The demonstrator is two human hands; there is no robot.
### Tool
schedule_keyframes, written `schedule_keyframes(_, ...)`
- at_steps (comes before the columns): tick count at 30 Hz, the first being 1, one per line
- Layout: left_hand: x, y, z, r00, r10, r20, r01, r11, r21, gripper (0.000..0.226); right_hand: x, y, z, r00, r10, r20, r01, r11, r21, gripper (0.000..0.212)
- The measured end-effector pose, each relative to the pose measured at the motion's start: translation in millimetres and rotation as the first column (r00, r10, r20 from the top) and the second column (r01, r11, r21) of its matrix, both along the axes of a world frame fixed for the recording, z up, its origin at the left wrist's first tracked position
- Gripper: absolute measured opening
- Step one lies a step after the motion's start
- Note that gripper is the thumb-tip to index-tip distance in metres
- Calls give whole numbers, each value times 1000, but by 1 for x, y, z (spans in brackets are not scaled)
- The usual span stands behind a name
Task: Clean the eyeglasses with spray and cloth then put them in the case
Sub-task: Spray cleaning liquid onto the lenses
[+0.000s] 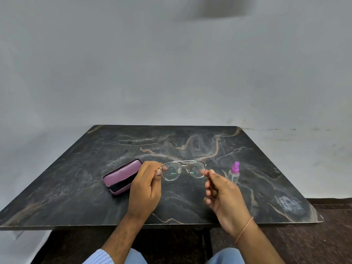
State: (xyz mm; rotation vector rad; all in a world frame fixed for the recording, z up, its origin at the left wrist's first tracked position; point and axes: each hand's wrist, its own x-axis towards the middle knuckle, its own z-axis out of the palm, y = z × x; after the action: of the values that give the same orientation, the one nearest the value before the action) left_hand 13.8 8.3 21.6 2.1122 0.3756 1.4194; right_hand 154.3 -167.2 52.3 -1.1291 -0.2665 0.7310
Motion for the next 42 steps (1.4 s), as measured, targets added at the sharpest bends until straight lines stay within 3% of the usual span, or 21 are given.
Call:
schedule_keyframes(3,-8,1,1,1000,-7,11,7,1000,-8,27,-1,10,12,958,141,-249,-122,988,92,27)
schedule_keyframes(5,-12,1,4,999,-30,24,29,1000,9,24,-4,15,17,922,205,-329,-160,974,161,25)
schedule_keyframes(13,-24,11,12,998,-65,21,65,998,3,29,-12,22,36,850,360,-384,-226,908,352,11)
schedule_keyframes(20,-34,13,24,995,22,-93,-20,1000,20,35,-20,24,68,872,438,-221,-328,855,401,11)
schedule_keyframes(24,-41,14,31,993,8,-117,-6,1000,14,42,-28,24,83,943,329,46,-329,909,255,14)
schedule_keyframes(27,-49,20,42,987,122,-104,-115,991,72,42,-34,23,86,922,210,325,-256,961,104,18)
schedule_keyframes(29,-51,17,56,988,140,-66,-135,988,77,32,-35,25,82,852,138,505,-180,983,35,21)
schedule_keyframes(33,-49,-6,85,999,20,-39,-18,999,47,20,-40,29,70,611,99,785,-65,995,-75,23)
schedule_keyframes(35,-46,-15,97,998,-37,-59,36,999,-22,23,-46,30,64,506,77,859,1,996,-90,22)
schedule_keyframes(39,-39,-23,103,985,-105,-135,97,993,-60,31,-57,34,52,206,23,978,184,981,-61,27)
schedule_keyframes(42,-37,-25,99,982,-133,-137,127,991,-50,25,-60,35,46,109,5,994,252,967,-32,23)
